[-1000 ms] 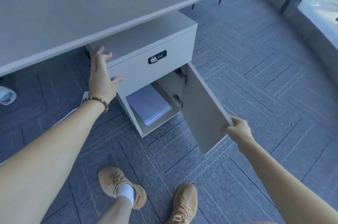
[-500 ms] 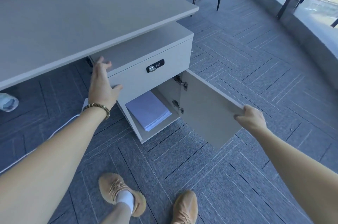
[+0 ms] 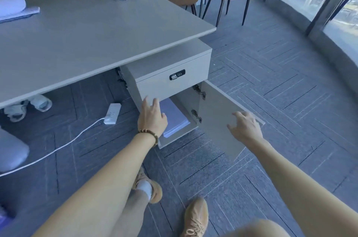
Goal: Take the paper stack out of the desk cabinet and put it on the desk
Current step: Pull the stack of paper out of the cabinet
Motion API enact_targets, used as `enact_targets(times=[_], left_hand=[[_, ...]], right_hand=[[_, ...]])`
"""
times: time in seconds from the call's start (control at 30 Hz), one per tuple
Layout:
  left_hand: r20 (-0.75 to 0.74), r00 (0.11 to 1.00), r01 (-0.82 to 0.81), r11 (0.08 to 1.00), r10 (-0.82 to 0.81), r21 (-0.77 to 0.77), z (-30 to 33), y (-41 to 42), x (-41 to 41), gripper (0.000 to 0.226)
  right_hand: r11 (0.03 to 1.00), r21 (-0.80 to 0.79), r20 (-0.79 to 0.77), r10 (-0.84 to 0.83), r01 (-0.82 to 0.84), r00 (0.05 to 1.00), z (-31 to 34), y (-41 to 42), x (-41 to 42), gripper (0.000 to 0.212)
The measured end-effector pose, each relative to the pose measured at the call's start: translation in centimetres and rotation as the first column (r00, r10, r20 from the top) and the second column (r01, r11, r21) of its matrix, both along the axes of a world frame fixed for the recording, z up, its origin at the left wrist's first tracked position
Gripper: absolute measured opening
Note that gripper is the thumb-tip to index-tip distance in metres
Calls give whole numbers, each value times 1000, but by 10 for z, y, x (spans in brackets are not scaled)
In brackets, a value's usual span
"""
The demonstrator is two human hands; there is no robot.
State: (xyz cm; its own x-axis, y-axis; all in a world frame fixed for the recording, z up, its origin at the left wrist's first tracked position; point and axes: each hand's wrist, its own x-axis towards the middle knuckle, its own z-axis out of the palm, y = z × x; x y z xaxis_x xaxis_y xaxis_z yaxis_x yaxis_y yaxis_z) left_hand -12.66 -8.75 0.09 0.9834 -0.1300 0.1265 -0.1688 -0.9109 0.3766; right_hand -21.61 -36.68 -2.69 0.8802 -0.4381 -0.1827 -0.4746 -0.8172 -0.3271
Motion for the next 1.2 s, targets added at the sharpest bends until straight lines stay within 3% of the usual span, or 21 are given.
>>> enact_targets(times=[0.2,0.43,0.53,0.57,0.63,0.8,1.0,1.1,1.2], left_hand=[[-438,899,-56,993,4,-107,-70,-12,-16,41],[-666,745,-212,960,37,-184,-207,-32,64,49],[-744,662,-385,893,92,-232,-273,-39,110,30],[-756,643,-446,862,122,-240,-292,-42,124,15],[-760,622,-535,811,190,-236,-326,-44,151,10],[-807,518,-682,706,284,-190,-411,-35,201,56],[-715,526,-727,680,460,-98,-466,-39,238,52],[-704,540,-692,720,461,-59,-472,-47,249,58],[-712,534,-683,729,455,-47,-483,-46,267,61]], right_hand=[[994,35,-102,109,-106,989,-25,36,26,58],[973,172,-218,190,-154,957,-153,55,123,59],[956,271,-227,179,-114,957,-221,56,168,60],[950,291,-233,187,-115,954,-242,54,182,60],[940,321,-242,196,-112,950,-281,53,210,64],[922,382,-222,154,-60,963,-358,47,264,67],[917,391,-232,178,-75,956,-414,46,317,64],[922,380,-281,185,-68,942,-440,51,334,61],[937,341,-307,184,-73,934,-454,55,345,72]])
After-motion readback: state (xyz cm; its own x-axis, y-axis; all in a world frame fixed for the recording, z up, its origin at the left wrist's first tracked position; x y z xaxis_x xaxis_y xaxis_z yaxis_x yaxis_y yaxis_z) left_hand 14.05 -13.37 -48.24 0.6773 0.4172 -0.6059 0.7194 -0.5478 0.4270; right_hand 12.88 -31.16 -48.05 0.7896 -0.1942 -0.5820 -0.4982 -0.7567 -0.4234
